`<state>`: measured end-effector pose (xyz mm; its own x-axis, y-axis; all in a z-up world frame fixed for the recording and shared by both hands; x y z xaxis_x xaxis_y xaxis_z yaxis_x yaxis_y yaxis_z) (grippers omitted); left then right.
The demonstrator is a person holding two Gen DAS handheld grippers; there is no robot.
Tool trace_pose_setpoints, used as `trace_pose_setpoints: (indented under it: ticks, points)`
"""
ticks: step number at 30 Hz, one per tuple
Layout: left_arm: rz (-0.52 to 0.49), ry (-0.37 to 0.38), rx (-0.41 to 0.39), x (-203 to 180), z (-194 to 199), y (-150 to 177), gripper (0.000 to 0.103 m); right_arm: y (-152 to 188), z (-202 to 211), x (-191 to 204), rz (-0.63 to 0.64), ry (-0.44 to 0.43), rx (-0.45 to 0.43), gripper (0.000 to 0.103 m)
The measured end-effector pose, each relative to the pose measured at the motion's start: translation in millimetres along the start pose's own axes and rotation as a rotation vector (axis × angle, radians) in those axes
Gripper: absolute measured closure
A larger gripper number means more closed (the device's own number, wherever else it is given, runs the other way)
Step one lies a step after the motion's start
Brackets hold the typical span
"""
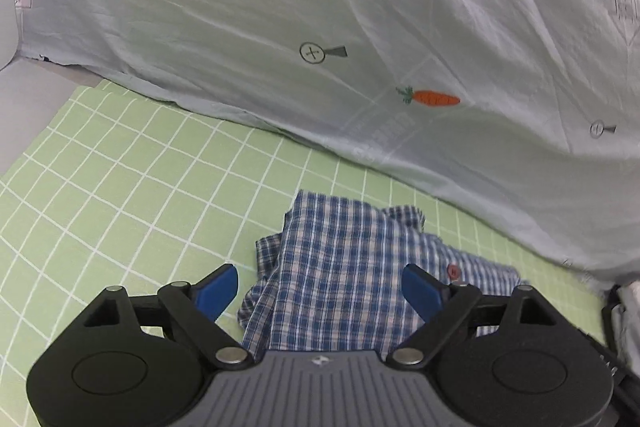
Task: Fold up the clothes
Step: 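Slide both tools under the folded shirt and scoop it up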
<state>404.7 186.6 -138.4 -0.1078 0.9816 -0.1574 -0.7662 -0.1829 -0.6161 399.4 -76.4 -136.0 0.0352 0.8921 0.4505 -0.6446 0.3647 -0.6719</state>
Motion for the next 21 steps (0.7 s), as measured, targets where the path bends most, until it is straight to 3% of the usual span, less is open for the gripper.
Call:
trace_pose_setpoints:
  ticks: [3,5,9,16,21]
  points:
    - [-0.085,-0.050,0.060,-11.2,-24.7,11.8,0.014,16.4,-19.6,15.7,0.042,-0.024,0.061,0.064]
    - [-0.116,-0.081,0.100,-11.6,-41.8,17.8,0.013,27.0,-35.3,20.8,0.096,0.003,0.088,0.059]
    - [-0.136,-0.119,0.167,-2.7,-71.1,25.6,0.001,38.2,-64.4,13.2,0.200,0.131,0.109,0.029]
    - [-0.127,-0.082,0.201,7.3,-74.4,32.5,0.000,39.3,-70.1,-4.7,0.231,0.182,0.114,0.007]
    - [-0.152,-0.031,0.234,13.5,-73.2,39.0,0.000,46.6,-68.1,-15.5,0.207,0.184,0.155,0.001]
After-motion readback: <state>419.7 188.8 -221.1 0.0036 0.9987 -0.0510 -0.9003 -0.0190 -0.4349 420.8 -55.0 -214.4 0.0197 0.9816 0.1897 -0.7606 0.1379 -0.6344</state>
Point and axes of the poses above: each gripper's, at about its wrist camera, not at the fingertips, and z roughly against the way its jaws point, x to its left, y to its underside, the point moved 5 cm from there along -z, roughly the way its jaws point, and after that the axes turned 11 degrees about -z, right-handed, at the moved point
